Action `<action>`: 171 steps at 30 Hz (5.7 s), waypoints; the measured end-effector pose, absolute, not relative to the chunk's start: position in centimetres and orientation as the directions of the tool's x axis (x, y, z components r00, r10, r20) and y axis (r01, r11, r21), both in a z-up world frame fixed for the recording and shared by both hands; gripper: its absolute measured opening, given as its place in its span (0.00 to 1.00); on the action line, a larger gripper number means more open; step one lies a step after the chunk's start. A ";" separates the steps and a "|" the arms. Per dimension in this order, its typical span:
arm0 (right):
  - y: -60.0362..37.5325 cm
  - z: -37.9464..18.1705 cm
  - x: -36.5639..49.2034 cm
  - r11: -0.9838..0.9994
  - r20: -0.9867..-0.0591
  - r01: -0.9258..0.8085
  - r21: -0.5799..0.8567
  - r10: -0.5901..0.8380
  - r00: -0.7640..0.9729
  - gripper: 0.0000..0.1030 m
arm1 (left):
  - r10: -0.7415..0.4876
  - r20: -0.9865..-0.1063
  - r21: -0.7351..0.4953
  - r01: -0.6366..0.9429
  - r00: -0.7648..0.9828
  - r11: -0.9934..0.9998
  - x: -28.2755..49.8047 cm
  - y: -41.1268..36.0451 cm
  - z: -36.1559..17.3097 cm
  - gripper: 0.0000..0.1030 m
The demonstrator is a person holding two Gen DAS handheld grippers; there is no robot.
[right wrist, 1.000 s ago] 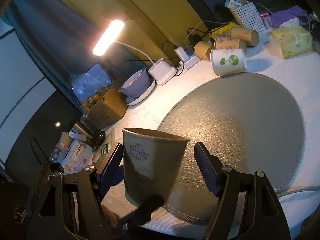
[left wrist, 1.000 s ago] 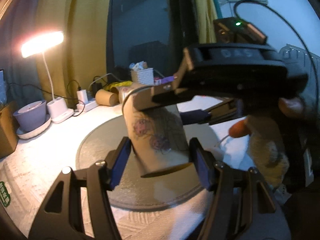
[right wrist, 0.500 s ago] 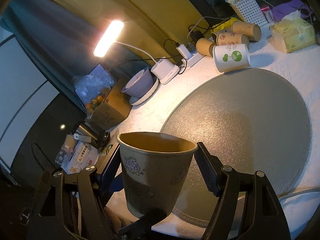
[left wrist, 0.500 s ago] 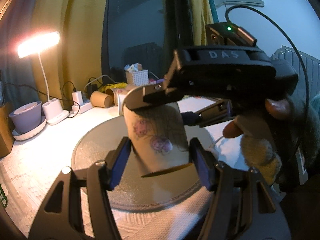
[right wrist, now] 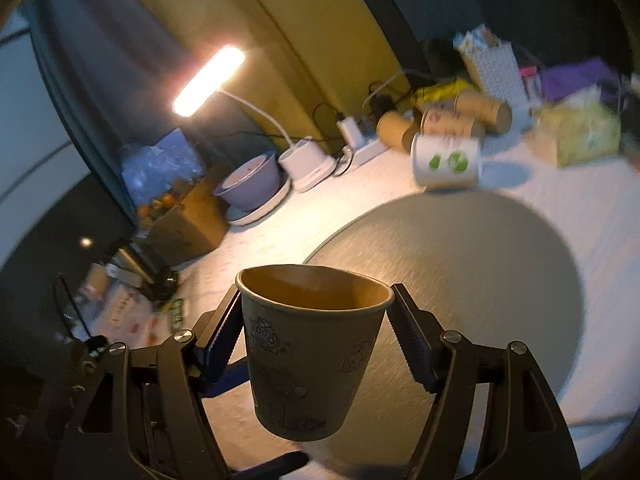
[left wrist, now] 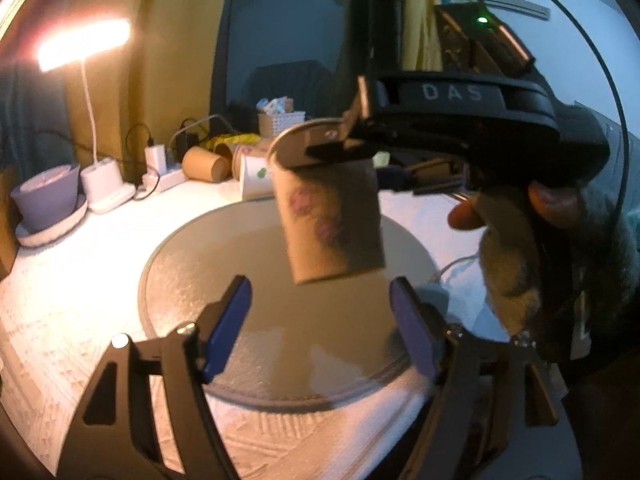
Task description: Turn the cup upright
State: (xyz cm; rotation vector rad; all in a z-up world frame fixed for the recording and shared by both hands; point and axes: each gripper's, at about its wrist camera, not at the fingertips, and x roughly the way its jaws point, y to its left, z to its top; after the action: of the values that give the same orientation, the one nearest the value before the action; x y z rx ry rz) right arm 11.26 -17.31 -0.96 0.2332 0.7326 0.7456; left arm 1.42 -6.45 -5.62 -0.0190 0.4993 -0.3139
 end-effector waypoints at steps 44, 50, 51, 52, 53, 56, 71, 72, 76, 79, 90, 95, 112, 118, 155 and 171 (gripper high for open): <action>-15.7 -5.5 9.1 0.886 -0.550 -0.463 -0.033 0.371 0.748 0.74 | -0.216 -0.585 -0.319 0.023 0.782 0.948 5.6 1.0 -7.2 0.71; -16.7 -5.8 8.1 0.890 -0.558 -0.456 -0.017 0.369 0.743 0.74 | -0.194 -0.591 -0.275 0.030 0.783 0.961 5.5 0.2 -7.1 0.71; -16.8 -5.7 7.9 0.892 -0.558 -0.452 -0.016 0.367 0.744 0.74 | -0.189 -0.592 -0.266 0.031 0.783 0.964 5.5 -0.1 -7.1 0.71; -17.0 -5.7 7.7 0.894 -0.557 -0.448 -0.015 0.365 0.746 0.74 | -0.185 -0.593 -0.256 0.035 0.783 0.966 5.5 -0.3 -7.0 0.71; -17.3 -5.6 7.5 0.897 -0.555 -0.442 -0.013 0.361 0.750 0.74 | -0.185 -0.591 -0.249 0.040 0.785 0.968 5.4 -0.5 -7.0 0.71; -17.8 -5.2 6.9 0.904 -0.545 -0.428 -0.012 0.353 0.760 0.74 | -0.177 -0.575 -0.229 0.051 0.799 0.972 5.0 -1.0 -6.5 0.71; -19.4 -1.4 4.0 0.917 -0.478 -0.397 -0.036 0.333 0.813 0.74 | -0.183 -0.441 -0.155 0.126 0.879 0.980 1.9 -3.4 -2.2 0.71; -19.4 -1.1 3.8 0.917 -0.474 -0.396 -0.039 0.332 0.816 0.74 | -0.185 -0.434 -0.154 0.130 0.882 0.980 1.7 -3.5 -2.0 0.71; -19.3 0.0 2.9 0.918 -0.454 -0.394 -0.054 0.329 0.828 0.74 | -0.190 -0.398 -0.152 0.139 0.898 0.978 0.9 -3.6 -1.0 0.71; -19.1 0.8 2.2 0.916 -0.438 -0.395 -0.070 0.327 0.837 0.74 | -0.192 -0.368 -0.155 0.144 0.910 0.977 0.2 -3.5 -0.1 0.71; -19.3 3.5 -0.3 0.916 -0.380 -0.387 -0.100 0.325 0.866 0.74 | -0.186 -0.264 -0.140 0.154 0.946 0.978 -2.2 -3.6 2.6 0.71; -19.8 4.3 -1.2 0.925 -0.375 -0.372 -0.079 0.318 0.871 0.74 | -0.209 -0.256 -0.119 0.184 0.944 0.976 -2.9 -4.3 2.9 0.71; -21.0 3.9 -2.9 0.928 -0.385 -0.366 -0.070 0.313 0.868 0.74 | -0.174 -0.226 -0.075 0.161 0.958 0.984 -3.9 -5.3 3.3 0.83; -21.4 3.6 -2.6 0.932 -0.391 -0.357 -0.064 0.306 0.868 0.74 | -0.179 -0.233 -0.080 0.165 0.956 0.983 -3.8 -5.4 3.0 0.88; -21.7 3.3 -2.3 0.934 -0.401 -0.352 -0.059 0.301 0.865 0.74 | -0.186 -0.245 -0.085 0.170 0.952 0.982 -3.7 -5.8 2.9 0.89; -21.6 3.1 -2.3 0.934 -0.405 -0.352 -0.060 0.300 0.864 0.74 | -0.186 -0.245 -0.086 0.170 0.951 0.982 -3.7 -5.7 2.9 0.89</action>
State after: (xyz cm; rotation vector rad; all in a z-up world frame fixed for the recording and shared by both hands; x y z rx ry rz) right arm -2.34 -21.63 3.09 -0.1336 0.4022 0.3430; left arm -3.69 -5.75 2.86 -0.0643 0.2556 -0.1809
